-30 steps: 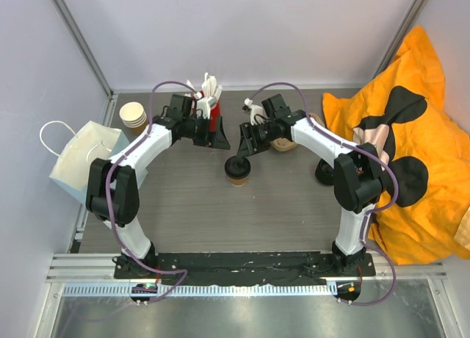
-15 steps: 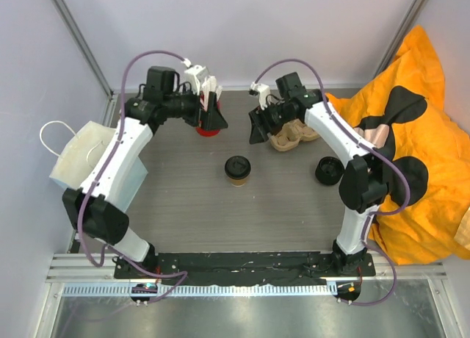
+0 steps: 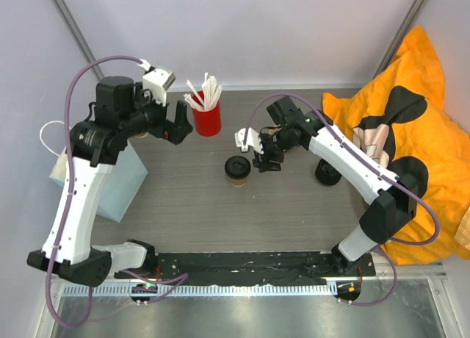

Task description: Pack the takeout coffee

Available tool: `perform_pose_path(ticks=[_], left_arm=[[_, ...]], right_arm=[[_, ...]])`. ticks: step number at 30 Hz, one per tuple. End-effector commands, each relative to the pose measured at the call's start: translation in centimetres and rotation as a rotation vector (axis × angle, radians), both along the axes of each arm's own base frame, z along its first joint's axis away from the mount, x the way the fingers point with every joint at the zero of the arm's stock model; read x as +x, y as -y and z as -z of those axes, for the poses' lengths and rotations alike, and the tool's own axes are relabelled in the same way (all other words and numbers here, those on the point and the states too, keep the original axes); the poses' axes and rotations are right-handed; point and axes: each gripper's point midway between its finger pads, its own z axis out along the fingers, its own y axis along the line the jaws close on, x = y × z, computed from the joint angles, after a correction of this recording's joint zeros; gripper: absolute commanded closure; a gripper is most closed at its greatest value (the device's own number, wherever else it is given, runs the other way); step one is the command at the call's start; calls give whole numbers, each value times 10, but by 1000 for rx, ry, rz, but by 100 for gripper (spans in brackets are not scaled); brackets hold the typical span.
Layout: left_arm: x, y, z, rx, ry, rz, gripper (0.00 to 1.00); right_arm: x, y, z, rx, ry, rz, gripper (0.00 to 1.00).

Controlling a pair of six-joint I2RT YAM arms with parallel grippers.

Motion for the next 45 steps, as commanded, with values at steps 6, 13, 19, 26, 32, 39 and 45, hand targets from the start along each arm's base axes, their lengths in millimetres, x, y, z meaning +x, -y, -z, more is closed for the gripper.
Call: perform_pose_path(ticks=[6, 13, 19, 26, 32, 39, 45], left_arm=[[-21, -60, 8, 90, 43, -196, 0], [-24, -74, 22, 27, 4, -236, 0], [-31, -83, 22, 18, 15, -260, 0], [-34, -85, 22, -1, 2, -266, 0], [-33, -85, 24, -29, -11, -263, 0], [-34, -84, 22, -48, -16, -255, 0], [-35, -80, 22, -65, -23, -235, 0]], right_arm=[[-3, -30, 8, -4, 195, -311, 43], [-3, -50, 42, -50, 150, -366, 45], [6, -54, 64, -98, 128, -376, 48], [14, -55, 66, -119, 147, -372, 51], [19, -54, 73, -149, 143, -367, 58], [13, -48, 79, -180, 112, -394, 66], [14, -49, 77, -190, 80, -357, 83]])
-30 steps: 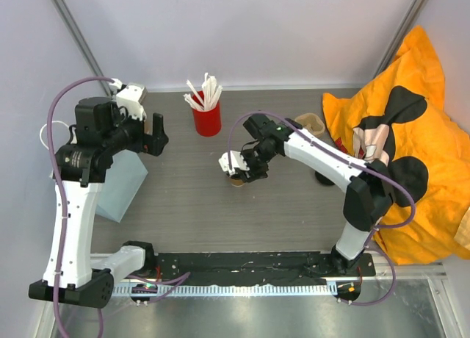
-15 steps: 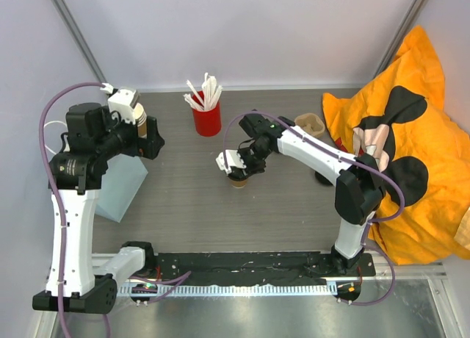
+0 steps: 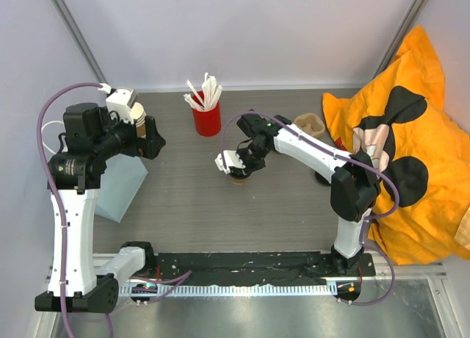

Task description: Pack the takeout coffee

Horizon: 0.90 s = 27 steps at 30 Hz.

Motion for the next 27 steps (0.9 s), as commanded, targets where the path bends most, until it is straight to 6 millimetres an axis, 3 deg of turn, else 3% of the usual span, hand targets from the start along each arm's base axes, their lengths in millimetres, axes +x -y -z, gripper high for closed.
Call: perform_pose_path(ticks=[1, 5, 6, 10, 21, 27], left_arm=[[-1, 6, -7, -31, 22, 25, 0], [0, 0, -8, -39, 25, 7, 0], [0, 0, -8, -41, 23, 6, 0], [0, 1, -7, -48, 18, 13, 0], [-3, 2, -9, -57, 20, 18, 0], [-4, 2, -10, -59, 25, 20, 0]], right_arm=[[3, -4, -8, -14, -24, 41, 84], [7, -16, -21, -38, -88, 179, 90], [8, -19, -12, -69, -109, 223, 89], [11, -28, -14, -91, -161, 365, 86], [19, -49, -32, -7, -260, 686, 87], [26, -53, -32, 46, -207, 811, 87]])
